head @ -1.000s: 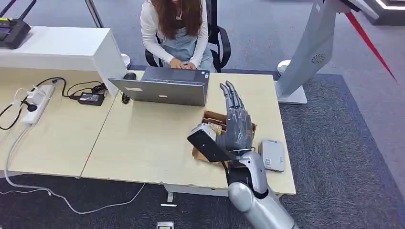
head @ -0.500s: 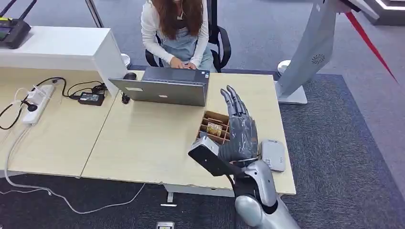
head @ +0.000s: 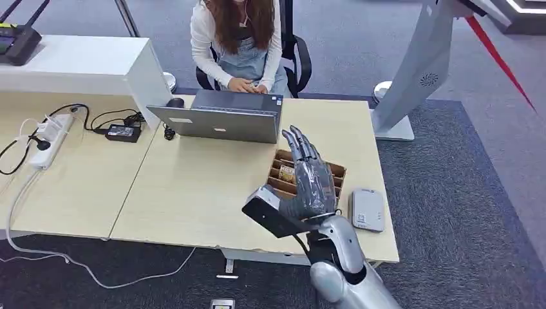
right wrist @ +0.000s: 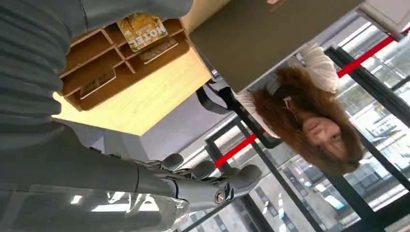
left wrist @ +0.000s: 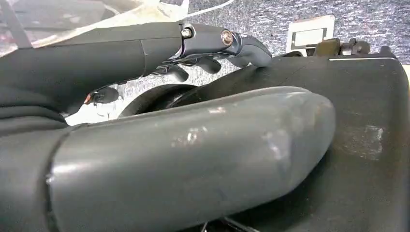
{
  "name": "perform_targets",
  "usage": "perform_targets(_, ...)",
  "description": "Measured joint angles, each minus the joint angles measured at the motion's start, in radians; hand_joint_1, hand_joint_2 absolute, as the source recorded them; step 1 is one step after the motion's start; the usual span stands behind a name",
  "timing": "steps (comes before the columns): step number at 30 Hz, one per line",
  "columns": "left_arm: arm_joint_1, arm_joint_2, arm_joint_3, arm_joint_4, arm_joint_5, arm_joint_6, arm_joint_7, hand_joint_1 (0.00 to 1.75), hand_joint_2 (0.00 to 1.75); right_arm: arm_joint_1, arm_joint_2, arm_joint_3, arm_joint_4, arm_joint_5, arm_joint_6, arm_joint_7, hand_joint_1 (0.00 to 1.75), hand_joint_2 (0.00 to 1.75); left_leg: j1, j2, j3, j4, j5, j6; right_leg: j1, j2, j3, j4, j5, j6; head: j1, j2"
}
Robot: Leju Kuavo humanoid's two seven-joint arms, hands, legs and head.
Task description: Pass the card to the sensor for recognition and then transmit it.
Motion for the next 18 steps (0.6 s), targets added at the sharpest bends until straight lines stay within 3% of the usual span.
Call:
perform_targets(6,-0.002,0.001,0.006,0.000,-0.007,-0.009,-0.006,0.00,0.00,-0.045,0.010,0.013,0.068,0.055,0.014,0.048,0.14,1.75,0.000,0.000,0.000,0.000,0.000,0.000,0.000,0.000,0.000,0.000,0.000,0.000,0.000,0.000)
perform_targets(8,-0.003,0.002,0.007,0.000,-0.011,-0.012,-0.008,0.00,0.00,-0.062,0.013,0.014,0.097,0.076,0.014,0.059,0.26,1.75,0.000,0.000,0.000,0.000,0.000,0.000,0.000,0.000,0.000,0.000,0.000,0.000,0.000,0.000)
perform_targets(16,-0.006,0.004,0.007,0.000,-0.018,-0.020,-0.009,0.00,0.00,-0.113,0.028,0.015,0.193,0.094,0.012,0.070,0.28,1.75,0.000,0.000,0.000,0.000,0.000,0.000,0.000,0.000,0.000,0.000,0.000,0.000,0.000,0.000)
perform_targets(17,-0.007,0.004,0.007,0.000,-0.018,-0.020,-0.009,0.00,0.00,-0.115,0.030,0.015,0.200,0.094,0.012,0.070,0.47,1.75,0.000,0.000,0.000,0.000,0.000,0.000,0.000,0.000,0.000,0.000,0.000,0.000,0.000,0.000)
perform_targets(18,-0.007,0.004,0.007,0.000,-0.018,-0.020,-0.009,0.00,0.00,-0.116,0.030,0.016,0.206,0.094,0.011,0.070,0.82,1.75,0.000,0.000,0.000,0.000,0.000,0.000,0.000,0.000,0.000,0.000,0.000,0.000,0.000,0.000)
